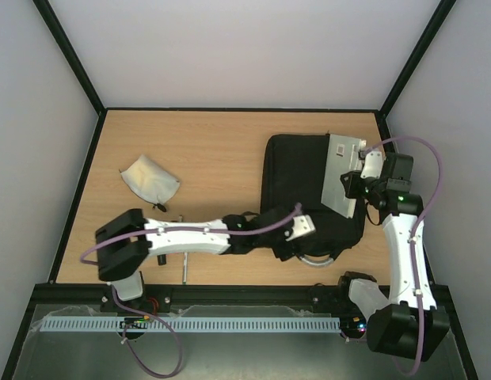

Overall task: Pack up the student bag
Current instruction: Place the book in the student bag.

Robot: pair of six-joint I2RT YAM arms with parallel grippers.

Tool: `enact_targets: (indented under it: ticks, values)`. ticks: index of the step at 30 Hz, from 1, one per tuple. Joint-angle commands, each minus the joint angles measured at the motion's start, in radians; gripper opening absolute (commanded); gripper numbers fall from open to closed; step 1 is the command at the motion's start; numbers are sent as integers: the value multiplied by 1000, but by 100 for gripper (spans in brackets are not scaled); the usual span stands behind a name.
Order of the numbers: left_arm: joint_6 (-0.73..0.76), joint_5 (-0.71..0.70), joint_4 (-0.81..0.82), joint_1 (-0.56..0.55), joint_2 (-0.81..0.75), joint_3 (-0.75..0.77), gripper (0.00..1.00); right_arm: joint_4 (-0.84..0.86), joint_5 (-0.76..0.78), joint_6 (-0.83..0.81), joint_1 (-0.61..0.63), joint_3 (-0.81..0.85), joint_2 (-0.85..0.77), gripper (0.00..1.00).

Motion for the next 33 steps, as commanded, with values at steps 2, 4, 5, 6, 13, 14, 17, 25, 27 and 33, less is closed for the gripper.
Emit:
enact_targets:
  ticks: [2,4,5,6,13,14,17,25,27,33]
  values:
    - [187,-106,-143,-64,147,155,81,173,56,68,-18,-58,-72,1]
    - [210,-104,-150,-68,186,188,81,184,63,67,-18,-71,-80,1]
    - [223,-99,-149,-68,201,200,81,193,78,62,-19,-74,-90,1]
    - [233,-93,-148,-68,214,209,80,198,97,60,-19,-83,-102,1]
    - [291,-105,-161,-68,326,299,73,230,101,53,-19,-127,-120,1]
    - [295,-98,-163,-68,338,306,72,232,102,52,-19,-130,-118,1]
    - [306,-88,-165,-68,369,331,68,236,104,51,-19,-136,-116,1]
    - [299,-190,-155,-45,399,367,29,215,83,68,-21,-57,-87,1]
    - [278,-185,-160,-21,376,367,19,178,89,65,-21,1,-54,1]
    - [176,-147,-166,53,251,308,3,129,155,57,-102,115,36,1]
